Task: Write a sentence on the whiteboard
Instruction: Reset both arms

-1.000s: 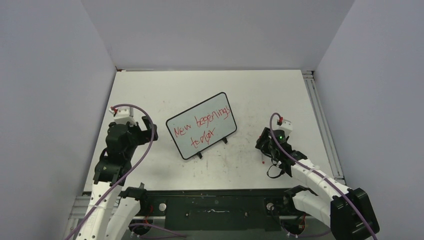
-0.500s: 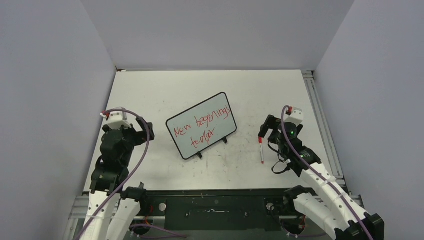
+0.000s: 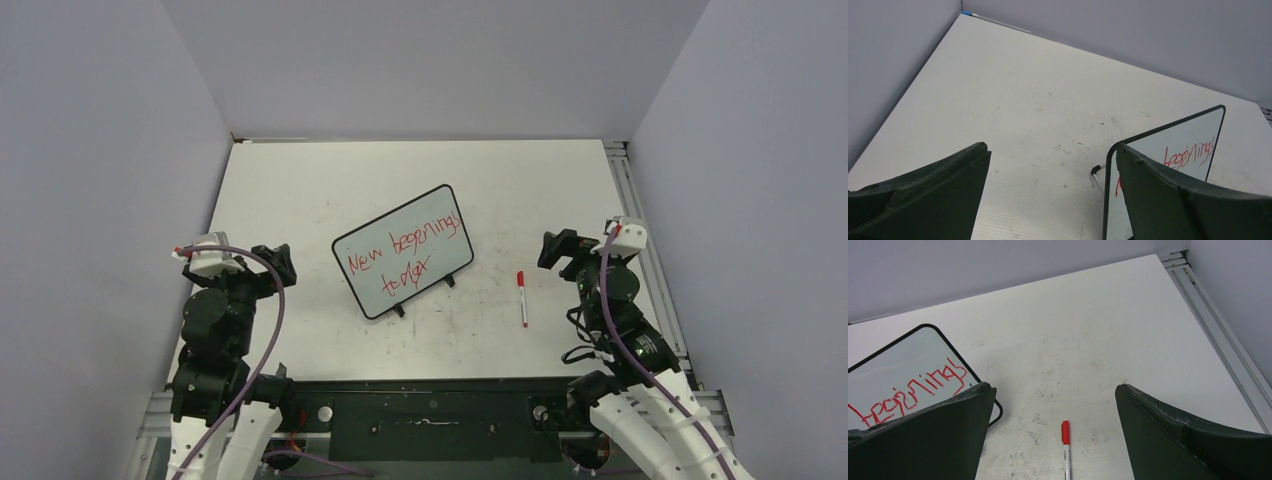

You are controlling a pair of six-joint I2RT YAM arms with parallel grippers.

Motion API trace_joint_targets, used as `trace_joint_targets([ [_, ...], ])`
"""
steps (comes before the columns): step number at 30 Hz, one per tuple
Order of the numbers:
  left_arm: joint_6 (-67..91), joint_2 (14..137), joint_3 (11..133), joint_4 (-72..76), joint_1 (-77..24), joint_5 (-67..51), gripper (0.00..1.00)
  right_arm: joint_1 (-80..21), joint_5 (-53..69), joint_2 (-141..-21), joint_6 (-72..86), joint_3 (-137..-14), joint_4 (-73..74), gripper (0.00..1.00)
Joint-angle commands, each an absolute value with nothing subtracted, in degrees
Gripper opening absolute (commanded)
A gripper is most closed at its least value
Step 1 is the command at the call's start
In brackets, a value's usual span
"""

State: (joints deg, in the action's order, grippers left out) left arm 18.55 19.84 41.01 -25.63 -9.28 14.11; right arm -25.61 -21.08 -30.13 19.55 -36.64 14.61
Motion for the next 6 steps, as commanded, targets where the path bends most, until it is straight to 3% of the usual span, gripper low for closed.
trace_joint_targets([
  [1, 17.52, 20.08, 41.12, -22.8, -9.0, 14.88, 0.96, -26.03, -22.84, -29.5, 17.62, -37.44, 12.89, 0.94],
  [6, 17.48, 21.71, 41.64, -23.6, -9.04, 15.03, 0.96, -26.15, -23.03, -29.65, 17.92, -37.77, 13.27, 0.94],
])
